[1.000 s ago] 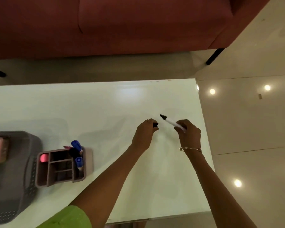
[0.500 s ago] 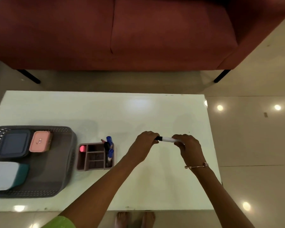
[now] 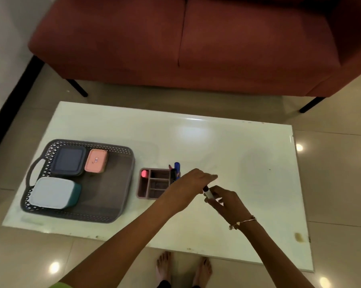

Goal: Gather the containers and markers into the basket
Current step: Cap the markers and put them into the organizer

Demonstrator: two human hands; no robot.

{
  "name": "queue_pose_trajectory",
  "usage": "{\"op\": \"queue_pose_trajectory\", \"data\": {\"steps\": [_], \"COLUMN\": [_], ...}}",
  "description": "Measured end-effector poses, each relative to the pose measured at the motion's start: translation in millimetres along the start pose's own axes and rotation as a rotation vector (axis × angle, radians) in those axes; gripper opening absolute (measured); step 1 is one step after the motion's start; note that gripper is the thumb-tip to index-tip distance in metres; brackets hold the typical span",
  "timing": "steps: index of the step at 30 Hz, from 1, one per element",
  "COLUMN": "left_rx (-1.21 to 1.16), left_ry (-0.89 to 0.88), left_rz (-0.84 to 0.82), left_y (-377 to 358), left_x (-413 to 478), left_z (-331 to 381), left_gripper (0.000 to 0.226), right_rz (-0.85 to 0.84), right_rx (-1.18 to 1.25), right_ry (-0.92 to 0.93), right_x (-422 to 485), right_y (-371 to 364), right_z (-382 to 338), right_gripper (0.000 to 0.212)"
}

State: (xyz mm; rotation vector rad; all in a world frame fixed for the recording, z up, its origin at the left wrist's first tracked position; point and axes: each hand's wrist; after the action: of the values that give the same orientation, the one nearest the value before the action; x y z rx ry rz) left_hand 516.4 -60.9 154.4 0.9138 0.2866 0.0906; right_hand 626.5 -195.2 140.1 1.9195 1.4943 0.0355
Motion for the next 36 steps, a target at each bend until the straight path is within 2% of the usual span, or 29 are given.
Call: {"op": "queue_pose_trajectory", "data": {"steps": [2, 4, 8, 10, 17, 26, 33, 34, 36], "left_rx": [-0.140, -0.257, -0.129, -0.078, -0.117, -0.269, -0.309, -0.309, -0.319], "left_ry": [0.109, 0.278, 0.477, 0.555, 0.652, 0.737, 0.897, 0.902, 0.906], "left_rz": [0.124, 0.230, 0.444, 0.478, 0.488, 0.422, 0.301, 0.295, 0.293], "left_y": [9.8, 27.1, 40.9, 37.3, 30.3, 16.9, 5.8, 4.6, 4.3], "left_x": [-21.9, -45.0, -92.6, -111.1, -139.2, -130.6, -111.6, -108.6, -102.8], "left_z": [-7.5, -16.1, -50.9, -68.4, -91.6, -108.1, -114.1, -114.7, -114.3], "left_gripper": [0.072, 0.063, 0.052, 0.048, 0.041, 0.030, 0.033, 0.030, 0.021], "right_rz": [0.101, 0.198, 0.277, 0.271, 0.179, -0.004, 0.015, 0.037, 0.200], "right_rx": [0.063, 0.136, 0.199, 0.182, 0.005, -0.238, -0.204, -0.193, -0.116], "right_ry": [-0.025, -0.058, -0.107, -0.115, -0.101, -0.202, -0.268, -0.243, -0.196], "right_x": [8.8, 18.4, 37.7, 47.5, 78.5, 102.0, 104.6, 101.5, 87.7], "right_y": [-6.5, -12.6, -39.3, -57.4, -115.3, -158.1, -159.8, -154.5, -138.4], "right_z": [-20.1, -37.4, -75.2, -92.9, -136.1, -121.0, -118.5, -117.5, -115.3], "right_gripper": [0.016, 0.030, 0.013, 0.013, 0.014, 0.026, 0.030, 0.029, 0.021]}}
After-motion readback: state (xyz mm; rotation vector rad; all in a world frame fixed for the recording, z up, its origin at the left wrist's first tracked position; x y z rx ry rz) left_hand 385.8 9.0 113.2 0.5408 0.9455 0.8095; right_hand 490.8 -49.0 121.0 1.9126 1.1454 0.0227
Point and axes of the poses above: each hand's wrist, its own x-axis towards the middle knuckle, its own y-axis out of the back of the hand, z = x × y, and after that the axes turned 2 degrees about x, right-handed
